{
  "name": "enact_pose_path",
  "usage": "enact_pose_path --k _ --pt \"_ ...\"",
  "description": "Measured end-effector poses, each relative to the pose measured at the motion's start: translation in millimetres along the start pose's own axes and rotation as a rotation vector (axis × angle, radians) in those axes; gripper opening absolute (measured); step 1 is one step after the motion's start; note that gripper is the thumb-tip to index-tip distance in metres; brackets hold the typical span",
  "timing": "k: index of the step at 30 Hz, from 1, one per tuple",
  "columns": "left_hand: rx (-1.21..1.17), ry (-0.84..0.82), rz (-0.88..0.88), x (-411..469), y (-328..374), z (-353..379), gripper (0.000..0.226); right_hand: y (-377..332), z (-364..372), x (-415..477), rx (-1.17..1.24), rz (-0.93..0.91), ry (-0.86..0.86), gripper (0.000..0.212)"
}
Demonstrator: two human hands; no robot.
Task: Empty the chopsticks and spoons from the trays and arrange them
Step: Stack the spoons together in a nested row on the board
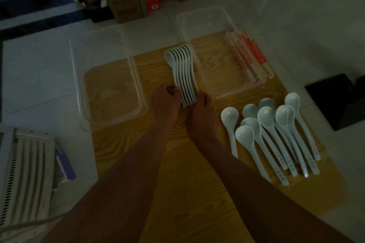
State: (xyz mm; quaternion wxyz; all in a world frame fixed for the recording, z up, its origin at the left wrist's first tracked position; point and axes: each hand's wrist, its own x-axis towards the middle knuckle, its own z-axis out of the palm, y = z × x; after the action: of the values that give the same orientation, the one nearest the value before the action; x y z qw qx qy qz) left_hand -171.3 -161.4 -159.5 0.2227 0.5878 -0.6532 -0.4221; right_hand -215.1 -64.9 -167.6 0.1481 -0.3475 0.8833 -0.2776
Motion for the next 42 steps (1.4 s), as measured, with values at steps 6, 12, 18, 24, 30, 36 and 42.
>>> enact_pose_path --k 6,12,18,24,30,36,42 --pt "0.047 -0.006 -0.004 -24 -7 -1 0.029 7 -6 -21 -0.047 -0.044 0.022 0.044" --pt "0.085 0.007 -0.047 -57 -12 -2 0.025 19 -16 -49 -0.135 -0.09 0.055 0.04" --pt "0.119 0.006 -0.063 -107 -23 -2 0.023 33 -28 -87 -0.115 -0.067 -0.062 0.06" --pt "0.075 -0.017 -0.091 -153 -32 0 0.019 45 -55 -121 -0.137 -0.027 -0.02 0.041" --pt "0.093 -0.049 -0.097 -184 -37 2 0.017 60 -72 -147 -0.218 0.202 0.02 0.034" --pt "0.167 -0.092 -0.014 -206 -39 4 0.024 68 -74 -162 -0.251 0.316 -0.049 0.023" --pt "0.117 -0.139 -0.058 -230 -38 9 0.02 72 -71 -180 -0.181 0.288 -0.132 0.02"
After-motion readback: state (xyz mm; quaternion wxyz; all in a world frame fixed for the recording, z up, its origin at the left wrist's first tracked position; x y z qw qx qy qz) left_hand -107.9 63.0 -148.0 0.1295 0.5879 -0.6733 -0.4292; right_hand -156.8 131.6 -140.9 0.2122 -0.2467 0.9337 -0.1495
